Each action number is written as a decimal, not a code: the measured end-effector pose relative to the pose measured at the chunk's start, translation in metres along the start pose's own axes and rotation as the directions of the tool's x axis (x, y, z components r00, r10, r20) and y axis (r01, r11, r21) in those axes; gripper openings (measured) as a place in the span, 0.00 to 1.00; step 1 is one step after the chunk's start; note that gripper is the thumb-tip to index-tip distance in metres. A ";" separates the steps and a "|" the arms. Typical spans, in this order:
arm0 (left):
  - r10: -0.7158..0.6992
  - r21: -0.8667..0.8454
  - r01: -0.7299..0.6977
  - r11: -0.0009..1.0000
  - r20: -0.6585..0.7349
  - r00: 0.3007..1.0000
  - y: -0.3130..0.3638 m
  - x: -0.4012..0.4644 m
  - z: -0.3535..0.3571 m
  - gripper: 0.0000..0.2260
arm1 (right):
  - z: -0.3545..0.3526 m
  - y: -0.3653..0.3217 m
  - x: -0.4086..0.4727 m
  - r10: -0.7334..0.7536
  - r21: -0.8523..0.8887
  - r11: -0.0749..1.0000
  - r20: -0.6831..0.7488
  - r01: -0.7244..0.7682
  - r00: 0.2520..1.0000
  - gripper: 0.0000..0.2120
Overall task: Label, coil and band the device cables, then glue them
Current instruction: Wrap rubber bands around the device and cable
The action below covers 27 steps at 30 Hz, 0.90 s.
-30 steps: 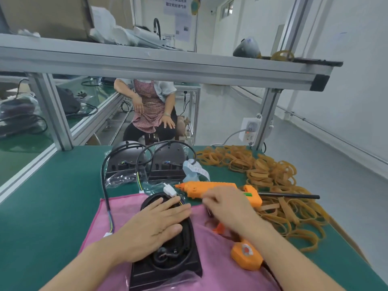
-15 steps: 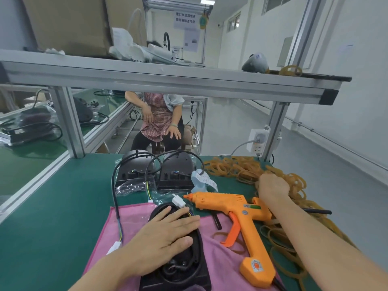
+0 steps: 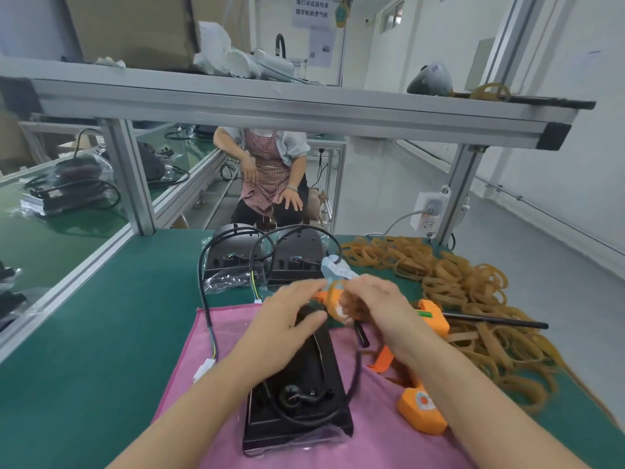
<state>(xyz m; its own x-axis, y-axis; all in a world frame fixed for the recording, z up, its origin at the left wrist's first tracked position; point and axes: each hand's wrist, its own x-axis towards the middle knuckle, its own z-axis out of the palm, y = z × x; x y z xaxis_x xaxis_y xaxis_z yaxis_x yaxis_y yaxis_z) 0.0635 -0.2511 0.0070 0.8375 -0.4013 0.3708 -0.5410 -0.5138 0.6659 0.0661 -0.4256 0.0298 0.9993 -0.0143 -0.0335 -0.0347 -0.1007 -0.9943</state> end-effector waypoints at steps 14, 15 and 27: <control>-0.114 -0.473 0.098 0.876 -0.007 0.993 0.019 0.012 -0.002 0.17 | 0.008 -0.001 -0.022 -0.201 0.576 0.807 0.478 -0.133 0.855 0.06; -0.089 -0.483 0.091 0.871 0.028 0.996 0.021 0.012 -0.003 0.18 | 0.006 0.000 -0.022 -0.209 0.599 0.784 0.503 -0.164 0.839 0.05; -0.003 -0.481 0.061 0.875 0.120 0.993 0.028 0.037 -0.035 0.07 | 0.003 -0.020 -0.020 -0.105 0.249 0.965 0.663 -0.086 0.741 0.06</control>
<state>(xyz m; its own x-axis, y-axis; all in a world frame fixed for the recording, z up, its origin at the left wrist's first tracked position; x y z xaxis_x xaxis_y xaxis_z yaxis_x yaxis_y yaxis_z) 0.0818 -0.2541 0.0620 0.8241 -0.4875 0.2886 -0.3853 -0.1089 0.9163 0.0464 -0.4207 0.0501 0.7512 0.6600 0.0127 -0.1168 0.1518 -0.9815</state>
